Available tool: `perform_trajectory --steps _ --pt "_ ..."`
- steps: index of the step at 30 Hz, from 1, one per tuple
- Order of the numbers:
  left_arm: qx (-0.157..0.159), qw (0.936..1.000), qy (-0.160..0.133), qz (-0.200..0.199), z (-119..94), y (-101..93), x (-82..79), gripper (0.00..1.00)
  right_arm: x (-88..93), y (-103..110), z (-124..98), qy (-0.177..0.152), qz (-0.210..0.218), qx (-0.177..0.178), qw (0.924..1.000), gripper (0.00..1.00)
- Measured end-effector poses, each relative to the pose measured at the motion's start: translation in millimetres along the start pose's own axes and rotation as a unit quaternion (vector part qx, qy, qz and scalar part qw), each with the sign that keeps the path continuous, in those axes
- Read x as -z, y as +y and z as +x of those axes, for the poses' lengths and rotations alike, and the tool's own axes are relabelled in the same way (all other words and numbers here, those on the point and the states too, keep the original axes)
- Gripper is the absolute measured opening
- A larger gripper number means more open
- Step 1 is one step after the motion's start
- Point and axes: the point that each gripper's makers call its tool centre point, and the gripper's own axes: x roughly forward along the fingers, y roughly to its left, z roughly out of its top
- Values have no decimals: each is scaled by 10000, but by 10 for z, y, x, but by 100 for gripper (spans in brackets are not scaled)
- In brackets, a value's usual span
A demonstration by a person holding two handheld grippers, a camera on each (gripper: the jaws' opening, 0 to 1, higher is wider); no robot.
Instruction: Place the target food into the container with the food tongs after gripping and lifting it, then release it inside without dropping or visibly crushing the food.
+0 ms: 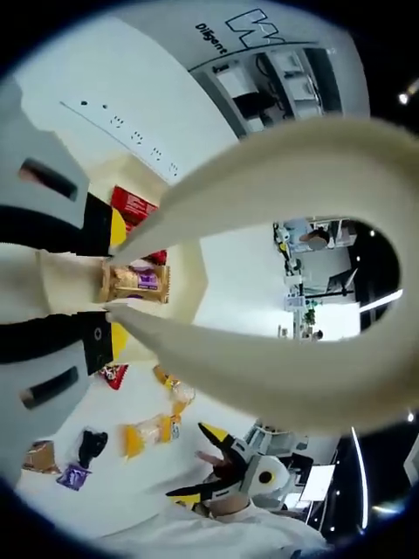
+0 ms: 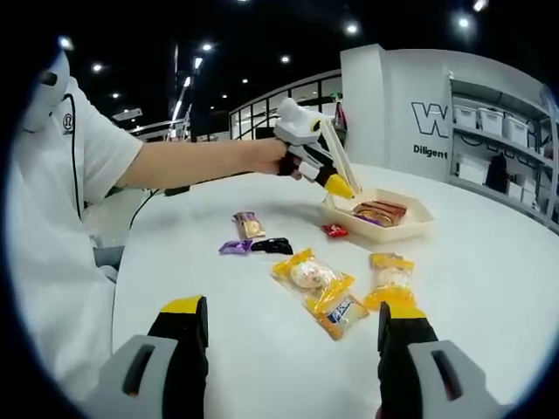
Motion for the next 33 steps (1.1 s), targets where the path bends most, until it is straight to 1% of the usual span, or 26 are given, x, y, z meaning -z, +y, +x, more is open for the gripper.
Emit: perform_trajectory --steps 13,17,27,33 --pt "-130 9999 -113 -17 -286 -167 22 24 -37 53 23 -21 -54 -49 10000 79" --pt "-193 9997 -137 -38 -362 -239 54 23 -47 65 28 -28 -62 -58 10000 79" --pt "-165 9996 -220 -62 -515 -487 140 24 -58 99 37 -21 -89 -79 9999 79" --pt "-173 9993 -304 -150 -612 -595 208 24 -65 117 47 -16 -97 -95 9999 79"
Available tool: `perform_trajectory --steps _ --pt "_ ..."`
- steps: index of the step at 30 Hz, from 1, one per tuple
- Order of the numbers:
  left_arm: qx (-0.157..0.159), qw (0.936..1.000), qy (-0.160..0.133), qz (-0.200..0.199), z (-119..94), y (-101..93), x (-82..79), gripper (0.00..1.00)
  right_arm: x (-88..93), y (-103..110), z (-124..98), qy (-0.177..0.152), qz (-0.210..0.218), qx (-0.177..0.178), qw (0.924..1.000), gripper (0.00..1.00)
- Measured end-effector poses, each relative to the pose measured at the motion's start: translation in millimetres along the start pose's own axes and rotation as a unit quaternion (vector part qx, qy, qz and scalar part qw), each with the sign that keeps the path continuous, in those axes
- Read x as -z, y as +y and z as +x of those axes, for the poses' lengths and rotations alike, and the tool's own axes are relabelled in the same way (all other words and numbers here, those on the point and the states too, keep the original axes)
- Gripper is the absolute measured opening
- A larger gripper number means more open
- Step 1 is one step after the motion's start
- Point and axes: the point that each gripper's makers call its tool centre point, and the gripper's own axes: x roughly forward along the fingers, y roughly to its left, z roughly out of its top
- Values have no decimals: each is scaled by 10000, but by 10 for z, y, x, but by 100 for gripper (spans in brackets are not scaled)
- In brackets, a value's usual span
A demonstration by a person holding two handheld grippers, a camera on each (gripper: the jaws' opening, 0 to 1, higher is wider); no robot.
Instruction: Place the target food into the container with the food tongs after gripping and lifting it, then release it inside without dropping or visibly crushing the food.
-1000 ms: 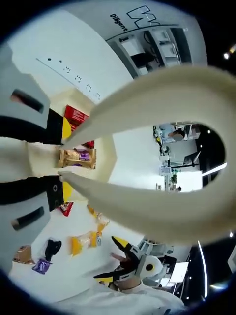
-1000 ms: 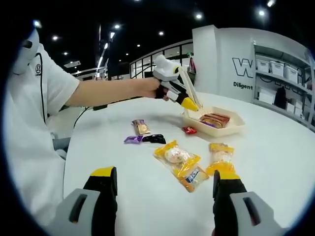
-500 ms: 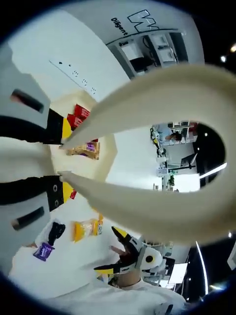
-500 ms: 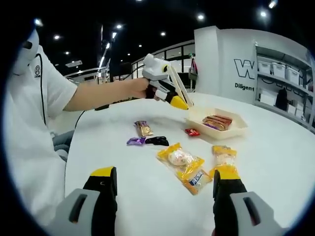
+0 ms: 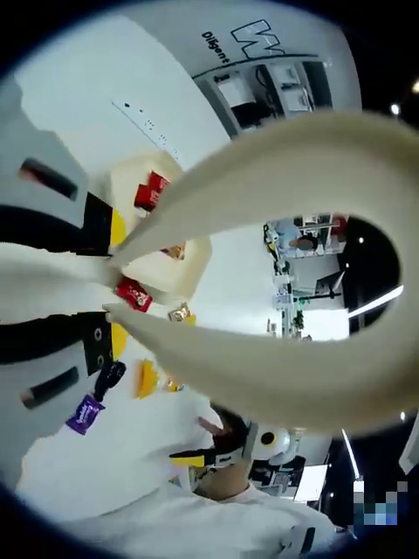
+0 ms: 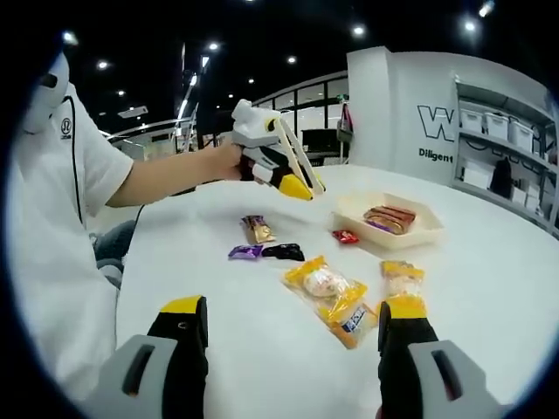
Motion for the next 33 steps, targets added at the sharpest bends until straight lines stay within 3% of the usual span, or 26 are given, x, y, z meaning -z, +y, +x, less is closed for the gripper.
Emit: perform_trajectory --steps 10,33 --pt "-89 9999 7 -84 -157 -123 129 24 -1 24 2 8 -16 -19 10000 79" --pt "-44 9999 -8 -134 -410 -389 261 25 -30 79 13 4 -81 -57 10000 79"
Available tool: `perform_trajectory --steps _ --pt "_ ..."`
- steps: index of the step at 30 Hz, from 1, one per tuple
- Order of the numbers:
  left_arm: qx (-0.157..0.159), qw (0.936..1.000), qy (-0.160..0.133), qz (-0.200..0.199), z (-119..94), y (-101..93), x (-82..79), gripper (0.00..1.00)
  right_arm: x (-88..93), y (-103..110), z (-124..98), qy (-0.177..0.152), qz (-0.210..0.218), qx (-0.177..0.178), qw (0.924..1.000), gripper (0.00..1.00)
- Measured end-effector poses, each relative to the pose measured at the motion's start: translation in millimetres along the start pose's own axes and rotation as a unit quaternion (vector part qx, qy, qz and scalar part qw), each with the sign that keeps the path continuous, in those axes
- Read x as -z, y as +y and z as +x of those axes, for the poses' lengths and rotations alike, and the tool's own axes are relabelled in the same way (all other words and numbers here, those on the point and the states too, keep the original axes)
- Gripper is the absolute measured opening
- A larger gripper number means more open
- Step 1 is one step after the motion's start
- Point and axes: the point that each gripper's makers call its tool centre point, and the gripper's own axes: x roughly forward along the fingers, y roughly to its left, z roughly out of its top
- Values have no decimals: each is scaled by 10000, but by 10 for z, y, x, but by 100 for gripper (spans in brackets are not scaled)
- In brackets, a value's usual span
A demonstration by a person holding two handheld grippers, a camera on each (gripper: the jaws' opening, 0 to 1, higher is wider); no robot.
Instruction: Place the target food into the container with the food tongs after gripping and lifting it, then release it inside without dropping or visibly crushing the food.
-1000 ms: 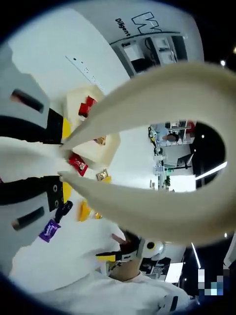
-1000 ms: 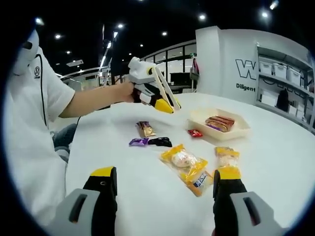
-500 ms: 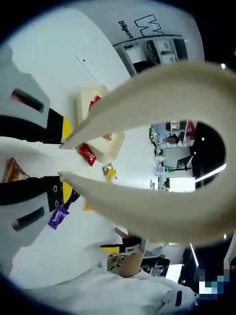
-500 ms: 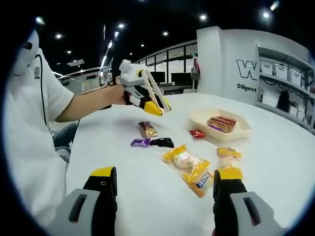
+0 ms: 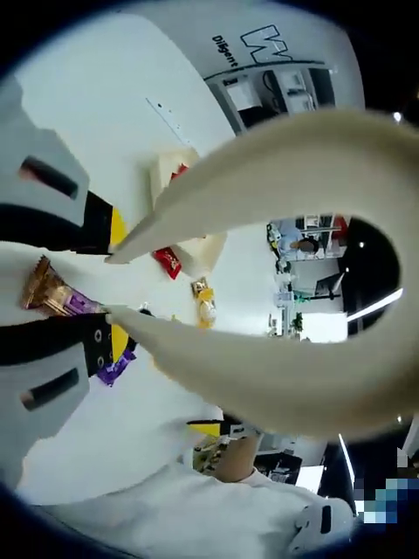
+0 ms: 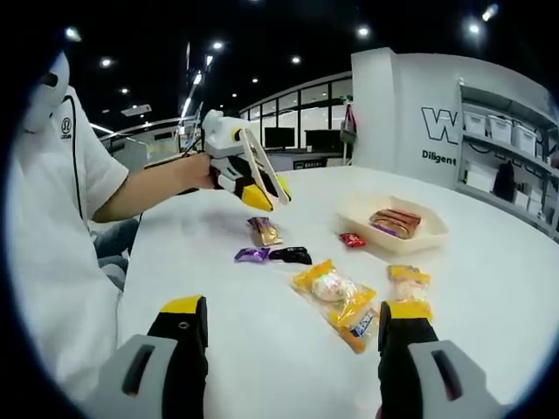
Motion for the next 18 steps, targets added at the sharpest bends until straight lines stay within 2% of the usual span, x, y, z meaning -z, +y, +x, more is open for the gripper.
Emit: perform_trajectory --steps 18 --pt "116 9999 69 51 -77 -126 78 26 -12 39 35 18 -26 -59 10000 79"
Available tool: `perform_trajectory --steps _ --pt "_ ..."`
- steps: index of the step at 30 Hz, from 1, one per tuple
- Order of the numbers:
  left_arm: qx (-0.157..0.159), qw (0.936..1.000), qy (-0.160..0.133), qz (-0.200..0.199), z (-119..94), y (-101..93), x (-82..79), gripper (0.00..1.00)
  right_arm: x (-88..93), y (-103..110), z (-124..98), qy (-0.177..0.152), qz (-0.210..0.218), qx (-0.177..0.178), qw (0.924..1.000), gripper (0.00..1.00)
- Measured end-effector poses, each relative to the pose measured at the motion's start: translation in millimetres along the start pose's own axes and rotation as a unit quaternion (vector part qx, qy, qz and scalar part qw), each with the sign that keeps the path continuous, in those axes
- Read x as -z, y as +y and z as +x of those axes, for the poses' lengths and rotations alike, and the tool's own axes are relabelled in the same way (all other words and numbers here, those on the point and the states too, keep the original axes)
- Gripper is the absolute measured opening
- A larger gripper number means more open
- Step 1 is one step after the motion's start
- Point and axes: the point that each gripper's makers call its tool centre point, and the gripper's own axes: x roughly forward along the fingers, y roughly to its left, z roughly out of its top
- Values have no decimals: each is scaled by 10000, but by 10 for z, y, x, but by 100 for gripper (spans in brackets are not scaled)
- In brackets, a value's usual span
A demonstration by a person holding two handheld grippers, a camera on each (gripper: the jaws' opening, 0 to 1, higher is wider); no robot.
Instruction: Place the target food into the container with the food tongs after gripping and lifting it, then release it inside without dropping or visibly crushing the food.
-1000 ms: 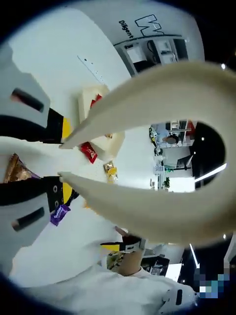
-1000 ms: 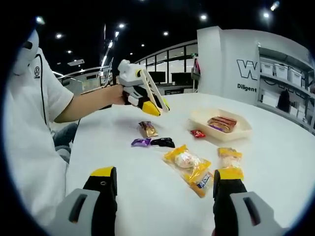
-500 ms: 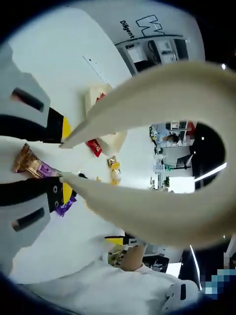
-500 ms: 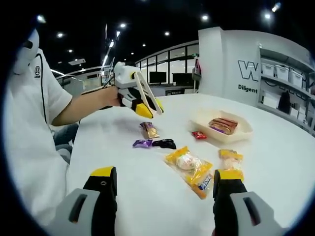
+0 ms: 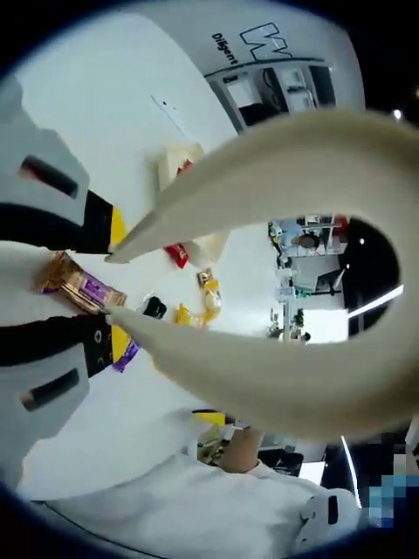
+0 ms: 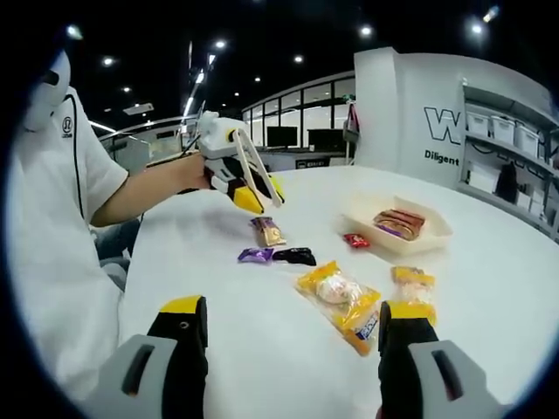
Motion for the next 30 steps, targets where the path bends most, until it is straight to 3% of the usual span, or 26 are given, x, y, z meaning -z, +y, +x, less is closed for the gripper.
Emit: perform_trajectory --steps 30 --pt "584 9965 464 378 95 -126 187 26 64 21 43 47 35 -73 10000 81"
